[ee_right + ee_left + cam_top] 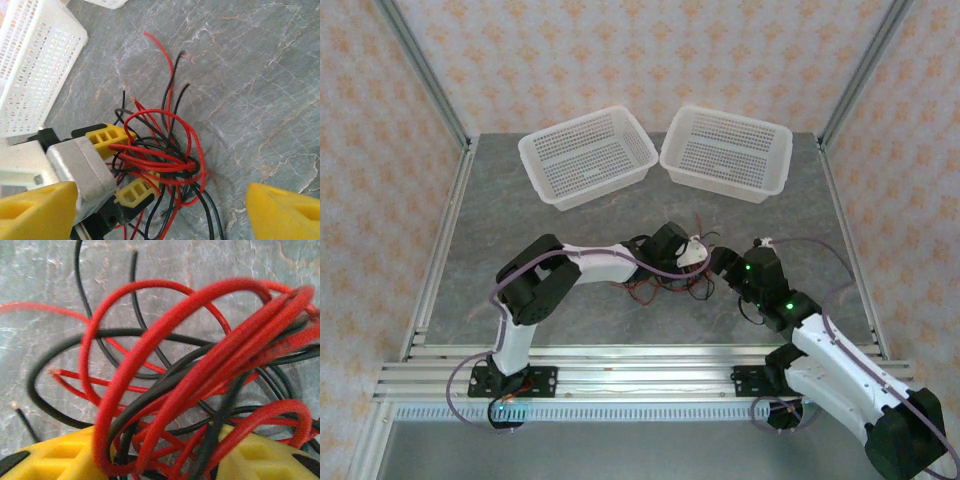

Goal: Untangle the cables

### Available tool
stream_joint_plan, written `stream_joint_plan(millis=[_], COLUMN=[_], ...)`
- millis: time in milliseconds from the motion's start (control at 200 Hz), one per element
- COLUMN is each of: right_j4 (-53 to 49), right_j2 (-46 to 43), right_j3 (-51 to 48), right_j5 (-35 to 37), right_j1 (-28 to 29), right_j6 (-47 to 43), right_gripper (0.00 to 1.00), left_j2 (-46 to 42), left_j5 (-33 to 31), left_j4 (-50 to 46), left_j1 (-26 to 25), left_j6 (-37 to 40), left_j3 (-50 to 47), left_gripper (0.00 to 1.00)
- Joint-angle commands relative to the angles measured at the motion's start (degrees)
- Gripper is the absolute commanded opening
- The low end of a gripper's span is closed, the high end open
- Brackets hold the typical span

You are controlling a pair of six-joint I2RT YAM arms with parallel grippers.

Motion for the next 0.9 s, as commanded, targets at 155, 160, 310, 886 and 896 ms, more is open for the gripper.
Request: stream_joint_plan(millis=[155,160,310,886,896], right_j4=[0.5,0.5,2.2,23.8,24.3], right_j2=[-2.0,-2.1,-2.7,-2.0,-1.7], right_j3=[-2.3,-2.4,-4.4,-10.8,-10.9], right_j5=[-0.3,-0.3,-1.2,-18.0,-18.5], right_j1=[-0.2,-0.2,-0.2,-0.2,-0.2], right_j6=[1.7,1.7,2.0,-17.9,-18.2], right_gripper=[0.85,0.85,0.84,0.77,0.77], left_j2=[2.5,2.5,2.9,-14.3,-14.6], left_j5=[4.2,4.2,5.4,16.1,16.3], left_j4=[-1.2,-1.3,-3.6,4.9,5.2], left_j1=[2.3,2.4,2.7,5.7,5.7], left_j6=[0.2,0.2,-1.4,-36.8,-37.2], left_j3=[4.7,4.7,5.6,-10.9,-11.4], left_gripper=[0.26,0.25,0.00,0.00,0.00])
